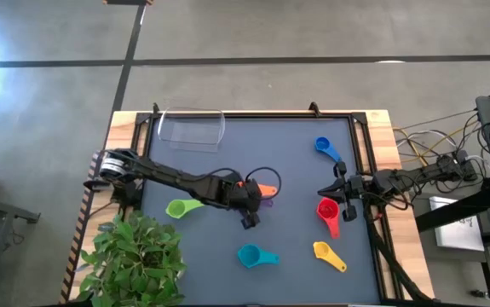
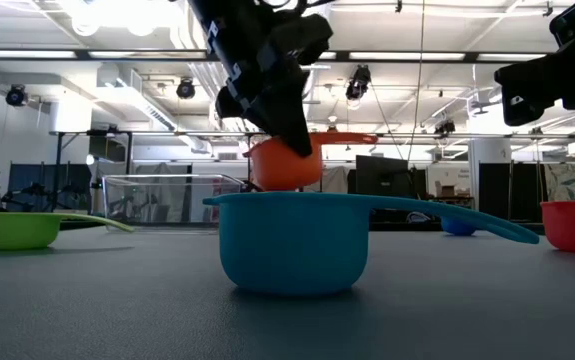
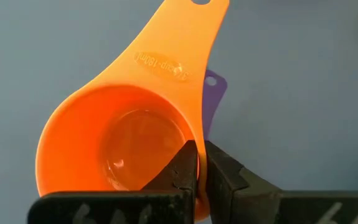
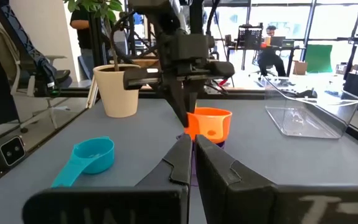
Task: Nest measuring cups in basket
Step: Stack the orange measuring cup on top of the violet measuring cup, then stack the red measuring cup on top of the orange measuring cup
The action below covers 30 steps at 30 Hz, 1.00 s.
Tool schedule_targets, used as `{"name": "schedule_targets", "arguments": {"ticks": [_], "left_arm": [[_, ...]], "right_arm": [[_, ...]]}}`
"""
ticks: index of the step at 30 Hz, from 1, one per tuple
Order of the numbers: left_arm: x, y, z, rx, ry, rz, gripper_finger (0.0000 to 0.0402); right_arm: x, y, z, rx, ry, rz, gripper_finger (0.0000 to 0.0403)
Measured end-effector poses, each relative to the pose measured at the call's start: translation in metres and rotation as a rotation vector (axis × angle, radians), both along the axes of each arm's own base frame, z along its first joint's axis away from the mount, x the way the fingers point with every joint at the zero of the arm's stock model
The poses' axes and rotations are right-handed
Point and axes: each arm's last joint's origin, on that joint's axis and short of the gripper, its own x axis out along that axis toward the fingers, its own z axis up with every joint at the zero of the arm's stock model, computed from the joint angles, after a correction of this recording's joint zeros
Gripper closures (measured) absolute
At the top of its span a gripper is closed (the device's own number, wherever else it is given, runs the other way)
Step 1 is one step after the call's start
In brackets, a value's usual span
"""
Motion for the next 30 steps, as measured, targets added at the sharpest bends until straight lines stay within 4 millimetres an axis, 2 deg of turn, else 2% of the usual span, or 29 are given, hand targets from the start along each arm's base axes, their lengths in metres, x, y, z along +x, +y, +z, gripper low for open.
{"name": "schedule_targets", "arguments": {"ticks": [6, 14, 18, 22, 26, 30], "left_arm": [[-0.005, 0.001, -0.013, -0.004, 0.017, 0.016, 0.0390], [-0.006, 0.001, -0.018, 0.017, 0.022, -0.008, 0.0294], [-0.001, 0.000, -0.007, 0.046, -0.018, 0.003, 0.0251], [0.004, -0.010, 0.010, 0.159, -0.064, -0.043, 0.0222], [0.007, -0.025, 0.027, 0.268, -0.111, -0.099, 0.0207], [0.008, -0.037, 0.036, 0.380, -0.173, -0.085, 0.0204]], "right_arm": [[0.000, 0.000, 0.000, 0.000, 0.000, 0.000, 0.0394], [0.000, 0.000, 0.000, 0.000, -0.001, 0.000, 0.0394], [0.000, 0.000, 0.000, 0.000, 0.000, 0.000, 0.0394], [0.000, 0.000, 0.000, 0.000, 0.000, 0.000, 0.0394], [0.000, 0.000, 0.000, 0.000, 0.000, 0.000, 0.0394], [0.000, 0.000, 0.000, 0.000, 0.000, 0.000, 0.0394]]}}
